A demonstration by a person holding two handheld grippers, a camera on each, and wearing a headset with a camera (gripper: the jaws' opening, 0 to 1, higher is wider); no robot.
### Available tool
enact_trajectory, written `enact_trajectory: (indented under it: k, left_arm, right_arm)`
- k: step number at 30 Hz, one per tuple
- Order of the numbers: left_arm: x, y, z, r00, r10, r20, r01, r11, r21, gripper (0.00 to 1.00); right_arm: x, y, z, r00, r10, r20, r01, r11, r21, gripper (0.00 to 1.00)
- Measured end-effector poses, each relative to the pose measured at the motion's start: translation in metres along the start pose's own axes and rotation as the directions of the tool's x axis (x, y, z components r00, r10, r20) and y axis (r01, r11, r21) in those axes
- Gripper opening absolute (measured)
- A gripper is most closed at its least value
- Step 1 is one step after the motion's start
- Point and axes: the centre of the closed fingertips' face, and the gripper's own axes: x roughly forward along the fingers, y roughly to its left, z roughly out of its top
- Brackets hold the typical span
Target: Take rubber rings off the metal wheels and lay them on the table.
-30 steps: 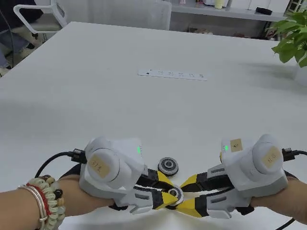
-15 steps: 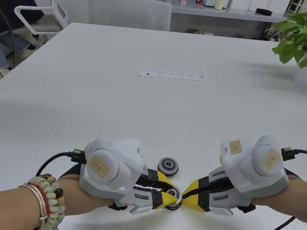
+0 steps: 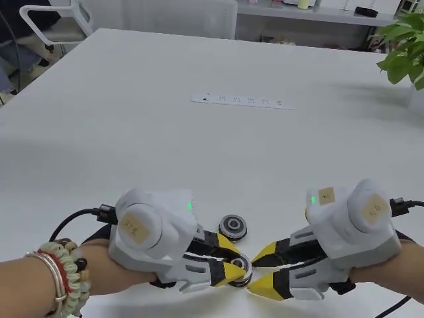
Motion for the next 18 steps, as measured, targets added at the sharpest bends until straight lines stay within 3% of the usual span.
enact_trajectory:
  k: [3, 6, 8, 10, 12, 18]
  left_arm:
    - [0.0, 0.0, 0.0, 1.0, 0.0, 0.002, 0.0, 1.0, 0.0, 0.08]
    - [0.0, 0.0, 0.0, 1.0, 0.0, 0.002, 0.0, 1.0, 0.0, 0.08]
    - [0.0, 0.0, 0.0, 1.0, 0.0, 0.002, 0.0, 1.0, 0.0, 0.08]
    - [0.0, 0.0, -0.001, 1.0, 0.001, 0.003, -0.001, 1.0, 0.0, 0.08]
    - [0.0, 0.0, 0.0, 1.0, 0.002, 0.006, -0.002, 1.0, 0.0, 0.08]
    - [0.0, 0.002, -0.001, 1.0, 0.006, 0.007, -0.006, 1.0, -0.004, 0.08]
  right_arm:
    - [0.005, -0.002, 0.008, 0.9991, -0.012, 0.041, 0.012, 1.0, 0.005, 0.23]
    - [0.011, 0.0, 0.011, 0.9987, -0.015, 0.048, 0.014, 1.0, 0.009, 0.27]
    - [0.01, -0.001, 0.011, 0.999, -0.018, 0.04, 0.02, 0.999, -0.04, 0.24]
    - [0.007, -0.003, 0.009, 0.9993, -0.022, 0.03, 0.023, 0.999, -0.024, 0.23]
    - [0.004, -0.006, 0.002, 0.9994, -0.034, 0.002, 0.035, 0.995, -0.097, 0.19]
    - [0.0, -0.005, -0.001, 0.9998, -0.02, 0.006, 0.021, 0.999, -0.044, 0.08]
